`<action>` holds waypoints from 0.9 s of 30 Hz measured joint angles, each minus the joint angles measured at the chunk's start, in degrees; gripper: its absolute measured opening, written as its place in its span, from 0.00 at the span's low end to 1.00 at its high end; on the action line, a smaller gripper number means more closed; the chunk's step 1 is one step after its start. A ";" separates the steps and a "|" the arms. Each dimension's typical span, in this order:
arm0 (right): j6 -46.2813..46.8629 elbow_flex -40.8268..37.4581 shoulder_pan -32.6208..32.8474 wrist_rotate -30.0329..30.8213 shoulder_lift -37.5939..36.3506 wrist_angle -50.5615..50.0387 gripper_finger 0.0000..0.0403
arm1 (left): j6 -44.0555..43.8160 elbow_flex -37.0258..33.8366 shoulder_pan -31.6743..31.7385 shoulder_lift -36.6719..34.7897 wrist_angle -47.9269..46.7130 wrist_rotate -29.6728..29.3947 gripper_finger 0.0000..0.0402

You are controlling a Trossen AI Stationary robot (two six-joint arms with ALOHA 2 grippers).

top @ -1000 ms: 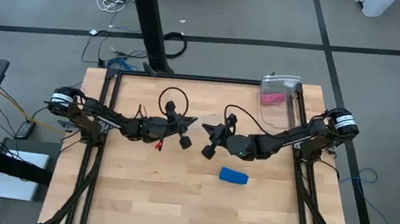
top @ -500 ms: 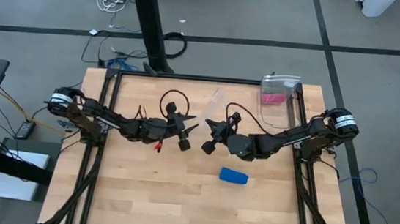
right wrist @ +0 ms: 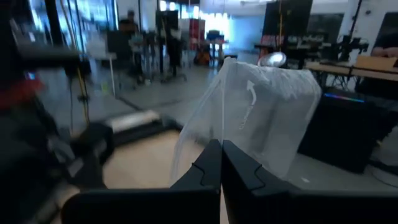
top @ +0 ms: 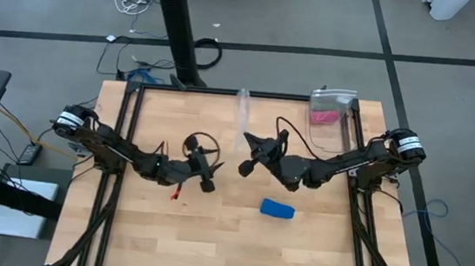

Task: Roll bandage
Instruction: Put the blue rolled bandage into the transparent zip bag

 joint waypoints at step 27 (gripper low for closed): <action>-10.66 0.01 -0.17 -11.10 0.04 34.40 0.00 | 37.97 -0.98 -0.44 -0.04 39.25 -1.68 0.54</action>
